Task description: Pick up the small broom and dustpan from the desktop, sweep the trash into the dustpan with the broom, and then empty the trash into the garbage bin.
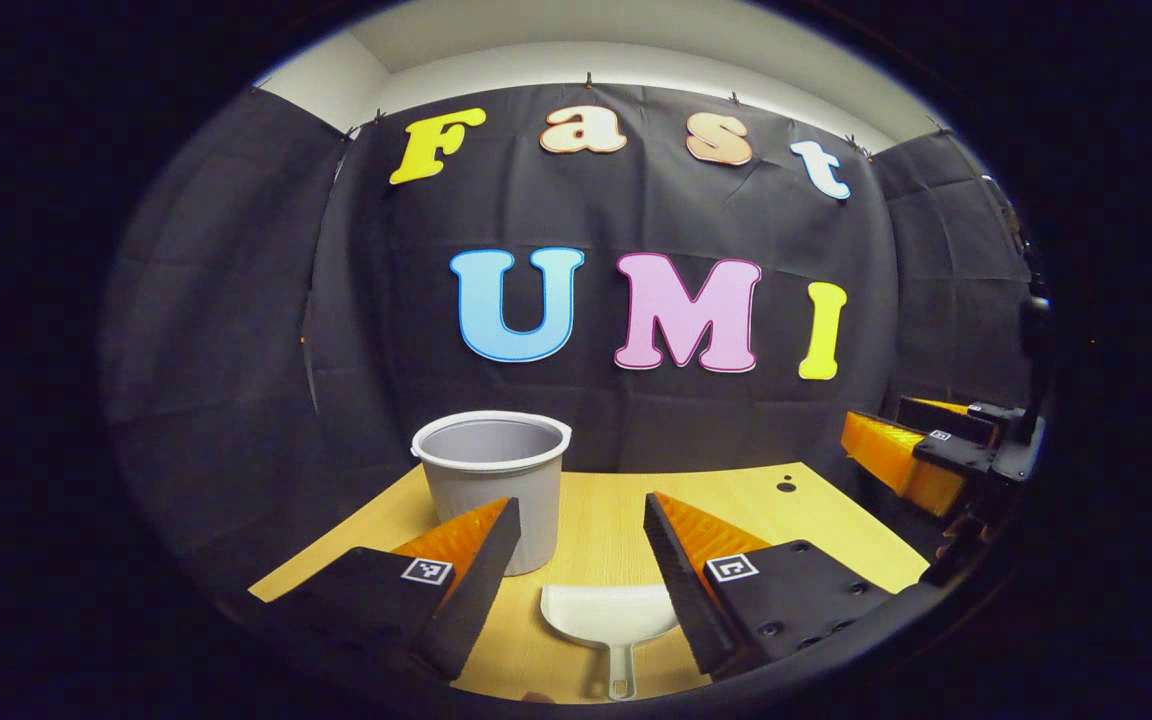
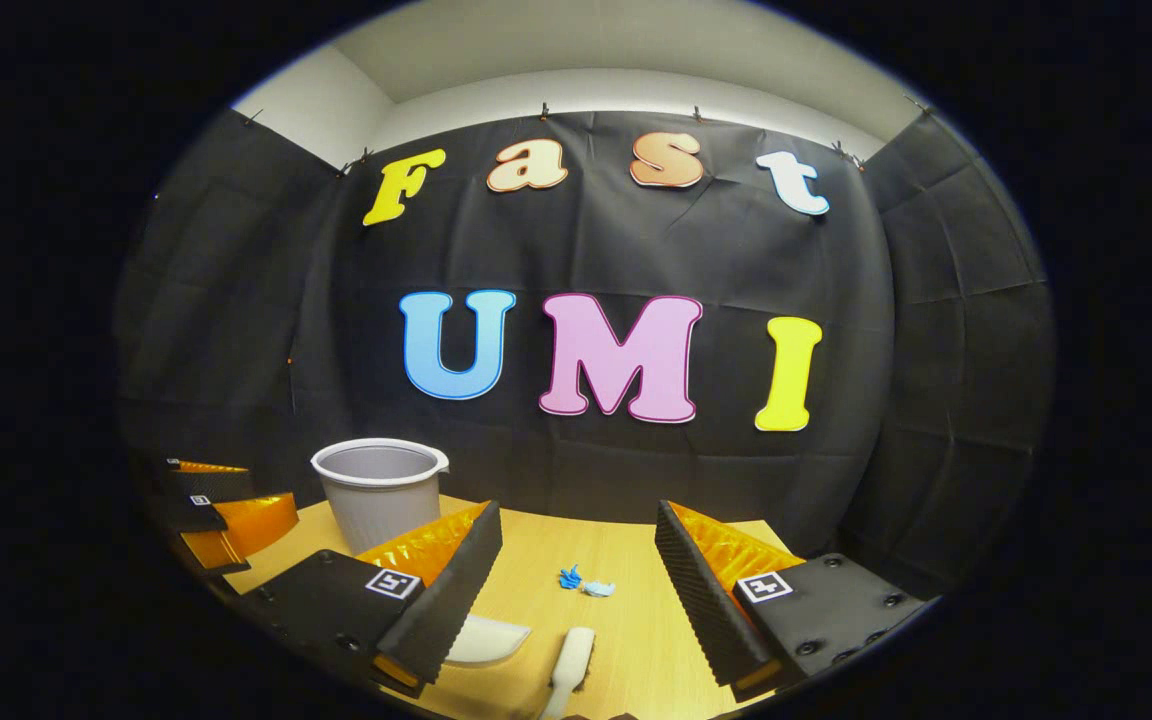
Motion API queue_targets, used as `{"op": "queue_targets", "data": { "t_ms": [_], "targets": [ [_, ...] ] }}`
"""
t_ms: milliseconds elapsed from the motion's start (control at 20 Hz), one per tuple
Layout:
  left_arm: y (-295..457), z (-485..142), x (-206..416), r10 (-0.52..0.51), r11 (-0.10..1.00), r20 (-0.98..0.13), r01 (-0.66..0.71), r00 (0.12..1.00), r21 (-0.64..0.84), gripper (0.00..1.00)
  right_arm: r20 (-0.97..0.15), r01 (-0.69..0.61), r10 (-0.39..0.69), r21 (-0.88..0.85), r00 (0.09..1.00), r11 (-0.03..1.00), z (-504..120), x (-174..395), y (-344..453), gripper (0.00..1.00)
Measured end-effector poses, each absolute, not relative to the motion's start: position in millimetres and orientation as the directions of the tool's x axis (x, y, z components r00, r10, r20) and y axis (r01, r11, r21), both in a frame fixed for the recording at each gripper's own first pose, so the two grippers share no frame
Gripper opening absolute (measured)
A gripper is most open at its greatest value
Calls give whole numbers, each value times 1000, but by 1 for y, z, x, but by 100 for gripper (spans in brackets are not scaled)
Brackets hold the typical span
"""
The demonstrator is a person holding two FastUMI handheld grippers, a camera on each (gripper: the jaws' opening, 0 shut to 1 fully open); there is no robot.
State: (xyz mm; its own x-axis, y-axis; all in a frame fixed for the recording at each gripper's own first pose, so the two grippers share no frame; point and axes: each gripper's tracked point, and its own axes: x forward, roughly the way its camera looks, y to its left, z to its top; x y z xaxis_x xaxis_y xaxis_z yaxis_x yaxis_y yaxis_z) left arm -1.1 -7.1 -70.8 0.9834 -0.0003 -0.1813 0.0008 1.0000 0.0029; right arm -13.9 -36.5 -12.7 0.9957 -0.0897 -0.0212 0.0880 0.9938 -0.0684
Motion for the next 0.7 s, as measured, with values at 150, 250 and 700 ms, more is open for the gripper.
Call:
{"op": "queue_targets", "data": {
  "t_ms": [150,250,700],
  "targets": [
    [-20,-85,8,-29,999,-210,37,977,31,75,-42,82,-85,-63,996,995,-17,-19,-37,97],
    [-27,-99,15,-44,997,-241,58,970,49,75,-47,73,-77,-74,996,995,-19,-22,-36,98],
    [-42,-242,2,-85,990,-623,138,777,37,77,-96,100,-106,-63,990,993,-36,-25,-67,98]
  ]
}}
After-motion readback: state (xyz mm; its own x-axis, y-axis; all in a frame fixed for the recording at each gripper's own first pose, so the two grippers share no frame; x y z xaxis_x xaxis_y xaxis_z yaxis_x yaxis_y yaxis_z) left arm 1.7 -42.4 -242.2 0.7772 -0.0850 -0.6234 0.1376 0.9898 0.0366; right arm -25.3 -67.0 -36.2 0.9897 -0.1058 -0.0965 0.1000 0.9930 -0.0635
